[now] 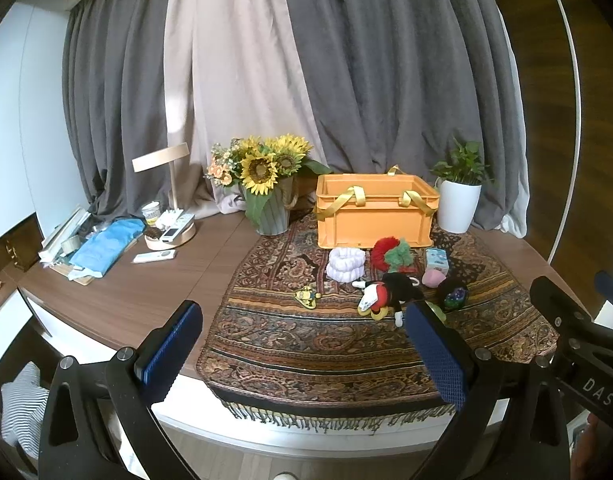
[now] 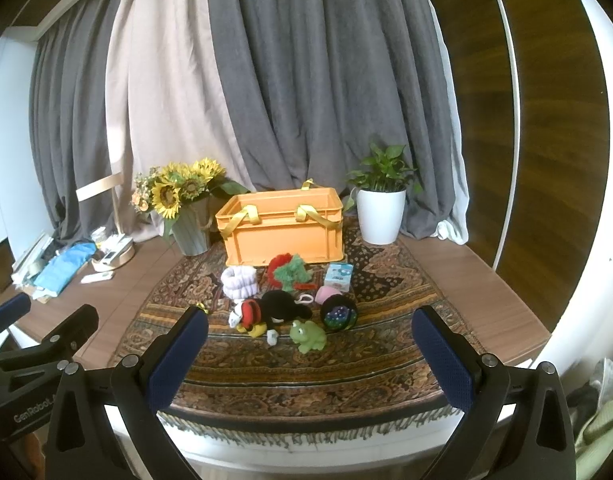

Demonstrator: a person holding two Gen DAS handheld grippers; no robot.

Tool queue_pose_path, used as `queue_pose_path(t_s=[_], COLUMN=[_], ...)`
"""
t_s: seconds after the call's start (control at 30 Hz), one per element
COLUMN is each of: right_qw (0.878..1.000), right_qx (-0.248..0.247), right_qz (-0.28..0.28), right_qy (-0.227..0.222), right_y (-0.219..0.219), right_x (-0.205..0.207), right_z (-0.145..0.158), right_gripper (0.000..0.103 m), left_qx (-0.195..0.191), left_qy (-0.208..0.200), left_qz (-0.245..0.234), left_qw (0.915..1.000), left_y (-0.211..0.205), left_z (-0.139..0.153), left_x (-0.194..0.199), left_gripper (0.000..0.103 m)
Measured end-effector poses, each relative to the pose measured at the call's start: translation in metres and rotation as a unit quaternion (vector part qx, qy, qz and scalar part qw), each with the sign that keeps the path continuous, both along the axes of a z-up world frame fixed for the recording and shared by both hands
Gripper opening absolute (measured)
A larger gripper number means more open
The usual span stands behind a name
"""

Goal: Organize soft objects

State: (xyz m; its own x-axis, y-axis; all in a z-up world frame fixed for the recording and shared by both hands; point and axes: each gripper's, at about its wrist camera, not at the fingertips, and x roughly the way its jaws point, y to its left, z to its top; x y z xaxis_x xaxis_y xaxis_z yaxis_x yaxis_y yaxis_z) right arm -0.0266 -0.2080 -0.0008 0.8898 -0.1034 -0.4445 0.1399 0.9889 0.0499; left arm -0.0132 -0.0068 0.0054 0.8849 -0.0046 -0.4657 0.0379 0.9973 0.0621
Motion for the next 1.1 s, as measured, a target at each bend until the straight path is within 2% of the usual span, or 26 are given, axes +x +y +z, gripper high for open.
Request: queue_pose_path(t_s=[1.1], right_qw=[1.0], right_qx=[-0.006], right_qz=[-0.003], right_qy=[-0.004], right_y=[0.0], right_x=[0.0], right_z=[-0.001], right_gripper=[0.102], left_qx=[-0.004], left_qy=[0.005], left_qz=[-0.006], left_qw=[1.0], left_y=[-0.017], left_z=[0.001], left_x=[-0.004], left_gripper=[0.103])
